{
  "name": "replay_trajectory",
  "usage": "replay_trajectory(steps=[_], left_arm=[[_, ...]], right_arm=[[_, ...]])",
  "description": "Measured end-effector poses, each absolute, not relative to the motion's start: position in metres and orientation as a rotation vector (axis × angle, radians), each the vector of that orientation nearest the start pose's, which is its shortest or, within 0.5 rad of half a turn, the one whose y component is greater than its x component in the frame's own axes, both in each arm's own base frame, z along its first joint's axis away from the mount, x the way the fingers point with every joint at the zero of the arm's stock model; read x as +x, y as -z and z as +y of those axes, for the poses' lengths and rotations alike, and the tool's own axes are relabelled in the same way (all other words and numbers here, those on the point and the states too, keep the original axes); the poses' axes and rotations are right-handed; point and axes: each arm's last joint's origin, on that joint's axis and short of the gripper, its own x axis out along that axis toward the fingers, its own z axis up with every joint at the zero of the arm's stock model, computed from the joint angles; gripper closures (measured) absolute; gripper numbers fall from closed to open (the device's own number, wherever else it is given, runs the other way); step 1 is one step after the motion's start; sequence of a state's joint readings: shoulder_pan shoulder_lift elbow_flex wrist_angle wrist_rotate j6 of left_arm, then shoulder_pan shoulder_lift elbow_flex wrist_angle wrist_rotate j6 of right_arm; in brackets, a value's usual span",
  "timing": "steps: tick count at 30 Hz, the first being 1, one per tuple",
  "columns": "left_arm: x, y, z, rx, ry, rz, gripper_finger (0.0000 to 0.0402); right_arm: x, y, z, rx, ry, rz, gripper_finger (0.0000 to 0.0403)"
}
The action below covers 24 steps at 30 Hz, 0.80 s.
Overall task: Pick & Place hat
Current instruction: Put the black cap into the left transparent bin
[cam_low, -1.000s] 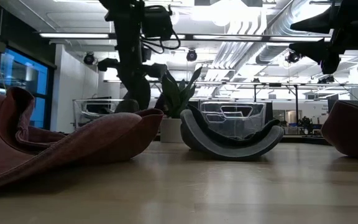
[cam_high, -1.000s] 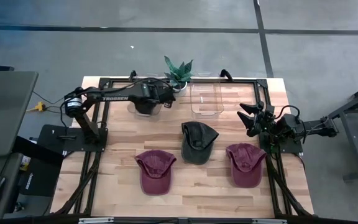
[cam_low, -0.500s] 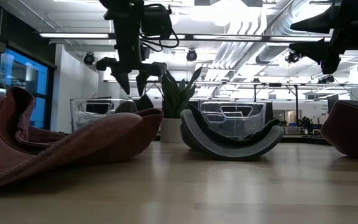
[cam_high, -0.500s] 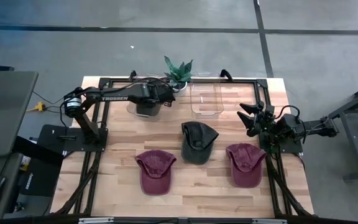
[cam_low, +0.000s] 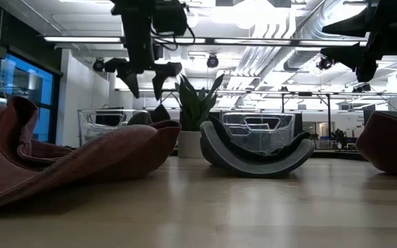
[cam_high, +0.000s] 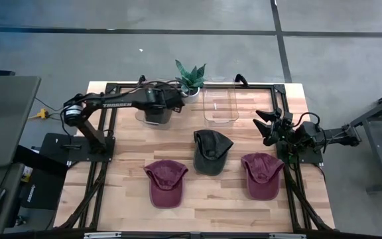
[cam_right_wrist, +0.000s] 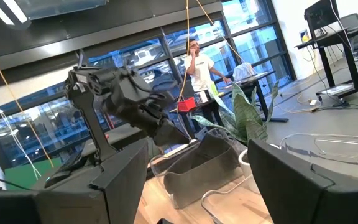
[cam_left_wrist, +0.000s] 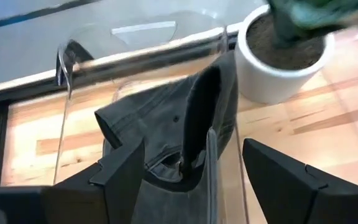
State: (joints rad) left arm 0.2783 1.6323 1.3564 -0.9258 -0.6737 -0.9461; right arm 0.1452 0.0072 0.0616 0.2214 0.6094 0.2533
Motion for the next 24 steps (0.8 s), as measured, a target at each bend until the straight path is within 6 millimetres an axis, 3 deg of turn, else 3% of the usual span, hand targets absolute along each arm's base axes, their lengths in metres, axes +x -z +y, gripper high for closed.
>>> replay_trajectory(steps=[7, 24], left_arm=[[0.294, -0.289, 0.095, -0.517, -1.283, 0.692, 0.014], [0.272, -0.322, 0.051, -0.645, -0.989, 0.747, 0.014]], right_arm=[[0.087, -0.203, -0.004, 0.35, 0.428, -0.316, 0.0132], [0.087, -0.203, -0.004, 0.35, 0.427, -0.316, 0.0132]])
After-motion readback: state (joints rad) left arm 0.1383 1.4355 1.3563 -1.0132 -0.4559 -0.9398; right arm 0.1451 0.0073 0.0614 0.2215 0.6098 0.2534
